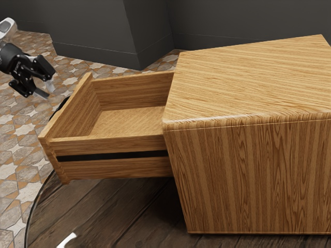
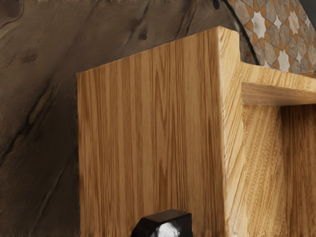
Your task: Pull the drawer handle with one arm to open the drawer
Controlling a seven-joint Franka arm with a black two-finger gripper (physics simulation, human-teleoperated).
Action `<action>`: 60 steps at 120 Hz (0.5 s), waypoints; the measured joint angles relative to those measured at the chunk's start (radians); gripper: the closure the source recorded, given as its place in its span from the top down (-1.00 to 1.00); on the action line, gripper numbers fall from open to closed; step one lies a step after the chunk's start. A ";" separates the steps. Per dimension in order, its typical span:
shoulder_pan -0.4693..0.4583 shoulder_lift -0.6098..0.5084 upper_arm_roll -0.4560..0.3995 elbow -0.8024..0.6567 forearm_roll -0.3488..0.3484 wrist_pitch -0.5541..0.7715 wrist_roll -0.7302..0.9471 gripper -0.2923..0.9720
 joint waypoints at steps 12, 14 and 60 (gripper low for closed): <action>0.027 0.004 -0.024 0.010 0.017 -0.032 0.015 0.53; 0.031 0.005 -0.035 0.018 0.031 -0.039 0.017 0.53; 0.024 0.427 -0.361 0.070 0.460 -0.346 0.079 0.53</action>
